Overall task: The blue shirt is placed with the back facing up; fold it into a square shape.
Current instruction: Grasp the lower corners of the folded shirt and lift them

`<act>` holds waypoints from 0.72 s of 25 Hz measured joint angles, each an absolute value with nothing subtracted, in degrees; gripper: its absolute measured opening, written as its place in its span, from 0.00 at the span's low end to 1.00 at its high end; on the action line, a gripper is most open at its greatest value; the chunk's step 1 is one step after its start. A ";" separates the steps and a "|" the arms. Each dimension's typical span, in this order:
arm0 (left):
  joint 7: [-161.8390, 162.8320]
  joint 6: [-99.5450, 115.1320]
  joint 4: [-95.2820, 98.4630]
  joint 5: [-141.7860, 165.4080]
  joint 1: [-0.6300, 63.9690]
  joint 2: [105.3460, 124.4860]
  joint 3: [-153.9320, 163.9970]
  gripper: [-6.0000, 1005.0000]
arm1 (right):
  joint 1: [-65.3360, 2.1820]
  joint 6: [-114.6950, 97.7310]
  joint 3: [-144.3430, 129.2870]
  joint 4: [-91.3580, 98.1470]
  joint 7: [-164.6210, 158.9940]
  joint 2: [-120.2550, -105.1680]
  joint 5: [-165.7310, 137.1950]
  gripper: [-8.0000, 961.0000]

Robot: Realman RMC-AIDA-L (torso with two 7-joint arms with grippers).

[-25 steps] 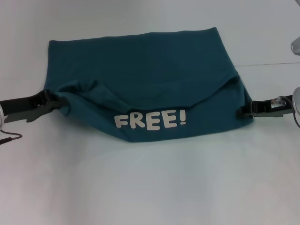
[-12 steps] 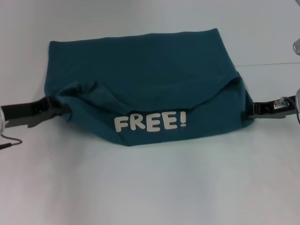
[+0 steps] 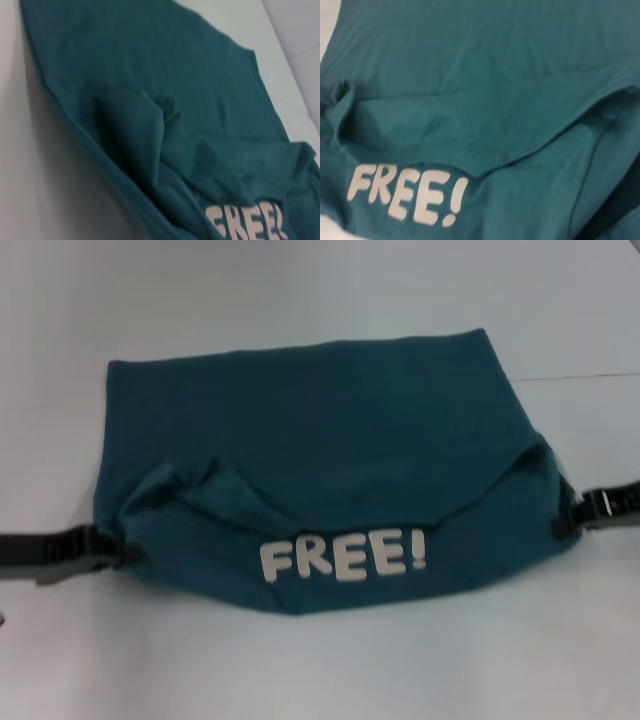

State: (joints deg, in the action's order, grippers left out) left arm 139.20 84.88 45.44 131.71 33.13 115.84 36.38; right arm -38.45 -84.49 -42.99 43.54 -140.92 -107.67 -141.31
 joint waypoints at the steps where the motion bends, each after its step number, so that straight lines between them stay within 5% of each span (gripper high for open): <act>1: 139.17 86.30 45.88 131.96 32.59 115.84 36.36 0.03 | -38.14 -86.07 -43.06 43.72 -140.71 -107.45 -141.32 0.04; 18: 136.40 107.03 52.03 140.00 25.46 117.08 36.29 0.03 | -34.20 -104.61 -43.46 43.42 -133.08 -106.30 -141.47 0.05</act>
State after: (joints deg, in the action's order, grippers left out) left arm 136.40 107.03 52.03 140.00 25.46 117.08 36.29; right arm -34.20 -104.61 -43.46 43.42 -133.09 -106.30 -141.47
